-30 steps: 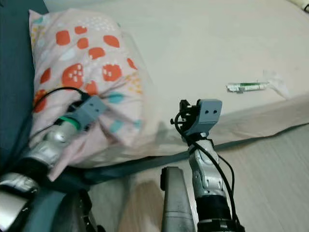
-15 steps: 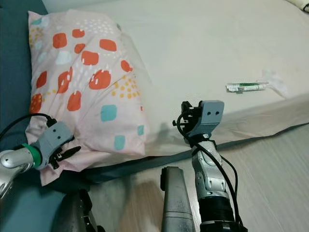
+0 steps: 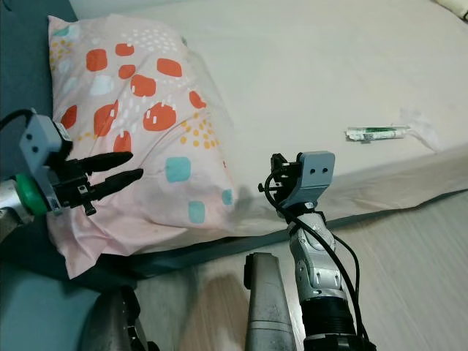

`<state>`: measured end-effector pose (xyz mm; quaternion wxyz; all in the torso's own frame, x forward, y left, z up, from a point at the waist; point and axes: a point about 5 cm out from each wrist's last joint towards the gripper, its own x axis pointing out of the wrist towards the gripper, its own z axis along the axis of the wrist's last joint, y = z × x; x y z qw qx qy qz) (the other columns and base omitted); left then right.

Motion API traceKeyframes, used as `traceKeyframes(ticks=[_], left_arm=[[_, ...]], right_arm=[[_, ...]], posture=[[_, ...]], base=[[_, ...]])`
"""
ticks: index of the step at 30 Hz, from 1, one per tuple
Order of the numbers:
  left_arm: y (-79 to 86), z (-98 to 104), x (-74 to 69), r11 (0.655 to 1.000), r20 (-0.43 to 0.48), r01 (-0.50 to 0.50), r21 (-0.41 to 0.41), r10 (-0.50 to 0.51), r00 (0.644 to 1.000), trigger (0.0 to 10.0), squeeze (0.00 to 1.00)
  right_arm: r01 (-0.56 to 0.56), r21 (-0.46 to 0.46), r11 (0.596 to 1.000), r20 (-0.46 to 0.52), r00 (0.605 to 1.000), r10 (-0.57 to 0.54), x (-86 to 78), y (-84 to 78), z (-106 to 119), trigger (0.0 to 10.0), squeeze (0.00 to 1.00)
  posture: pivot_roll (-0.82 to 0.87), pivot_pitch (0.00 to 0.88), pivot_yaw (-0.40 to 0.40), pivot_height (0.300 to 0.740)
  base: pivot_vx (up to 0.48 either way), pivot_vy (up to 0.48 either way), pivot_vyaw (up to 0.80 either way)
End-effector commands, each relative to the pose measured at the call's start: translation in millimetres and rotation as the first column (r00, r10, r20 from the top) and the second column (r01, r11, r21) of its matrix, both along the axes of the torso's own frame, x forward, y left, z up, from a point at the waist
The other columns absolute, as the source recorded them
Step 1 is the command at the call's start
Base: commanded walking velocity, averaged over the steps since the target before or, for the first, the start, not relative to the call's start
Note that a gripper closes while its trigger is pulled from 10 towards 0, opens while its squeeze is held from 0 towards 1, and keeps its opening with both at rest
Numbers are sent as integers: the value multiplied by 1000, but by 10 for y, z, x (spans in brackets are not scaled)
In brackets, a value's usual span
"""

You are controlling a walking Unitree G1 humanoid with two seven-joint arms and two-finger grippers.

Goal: Clean up the room

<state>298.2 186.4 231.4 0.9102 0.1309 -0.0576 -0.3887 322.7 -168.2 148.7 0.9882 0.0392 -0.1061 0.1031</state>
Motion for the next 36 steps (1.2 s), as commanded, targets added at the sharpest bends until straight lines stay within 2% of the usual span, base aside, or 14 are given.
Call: traceKeyframes(ticks=[1, 5, 6, 14, 16, 17, 18, 20, 25, 28, 33, 34, 35, 36], left_arm=[[-9, -70, 108, 993, 15, -111, 26, 111, 994, 10000, 0], [-69, -163, 252, 962, 25, -271, 40, 270, 963, 10000, 0], [-89, -288, 322, 913, -2, -405, 50, 405, 914, 10000, 0], [-45, -516, 179, 851, -92, -525, 33, 525, 846, 10000, 0], [108, -506, 116, 785, -132, -617, -48, 608, 783, 10000, 0], [108, -506, 116, 785, -132, -617, -48, 608, 783, 10000, 0], [267, -420, 109, 716, -137, -686, -127, 672, 727, 10000, 0], [304, -394, 110, 701, -137, -699, -146, 685, 716, 10000, 0], [345, -350, 126, 683, -136, -710, -173, 697, 704, 10000, 0], [267, -446, 84, 715, -147, -690, -109, 675, 723, 10000, 0], [138, -595, 21, 752, -171, -657, -55, 641, 748, 10000, 0], [86, -669, -13, 763, -182, -646, -30, 631, 754, 10000, 0], [86, -669, -13, 763, -182, -646, -30, 631, 754, 10000, 0], [77, -788, -44, 758, -181, -652, 25, 645, 742, 10000, 0]], right_arm=[[-78, -37, 996, 35, 996, 79, 20, 157, 75, 10000, 0], [-136, -15, 991, 69, 988, 136, 121, 307, 194, 10000, 0], [-211, 9, 977, 90, 974, 209, 251, 533, 310, 10000, 0], [-375, -20, 927, 46, 926, 375, 383, 945, 339, 10000, 0], [-476, -47, 878, -9, 879, 476, 404, 1158, 295, 10000, 0], [-476, -47, 878, -9, 879, 476, 404, 1158, 295, 10000, 0], [-509, -59, 858, -99, 859, 503, 415, 1267, 158, 10000, 0], [-510, -58, 858, -127, 856, 501, 417, 1281, 110, 10000, 0], [-476, -65, 877, -256, 857, 446, 409, 1207, -150, 10000, 0], [-363, -137, 922, -483, 837, 257, 331, 862, -651, 10000, 0], [-255, -140, 957, -537, 831, 143, 278, 569, -824, 10000, 0], [-183, -138, 973, -551, 831, 78, 257, 377, -884, 10000, 0], [-183, -138, 973, -551, 831, 78, 257, 377, -884, 10000, 0], [-111, -149, 983, -560, 829, 9, 222, 163, -938, 10000, 0]], posture=[[-118, 128, 100, 531], [-116, 129, 105, 531], [-111, 130, 106, 531], [-82, 138, 95, 531], [-53, 143, 84, 531], [-53, 143, 84, 531], [-37, 148, 78, 531], [-37, 148, 78, 531], [-29, 150, 77, 531], [-35, 157, 81, 531], [-45, 158, 84, 531], [-45, 158, 84, 531], [-45, 158, 84, 531], [-58, 159, 84, 531]], base=[[0, 0, 0], [0, 0, 0], [0, 0, 0], [0, 0, 0], [0, 0, 0], [0, 0, 0], [0, 0, 0], [0, 0, 0], [0, 0, 0], [0, 0, 0], [0, 0, 0], [0, 0, 0], [0, 0, 0], [0, 0, 0]])
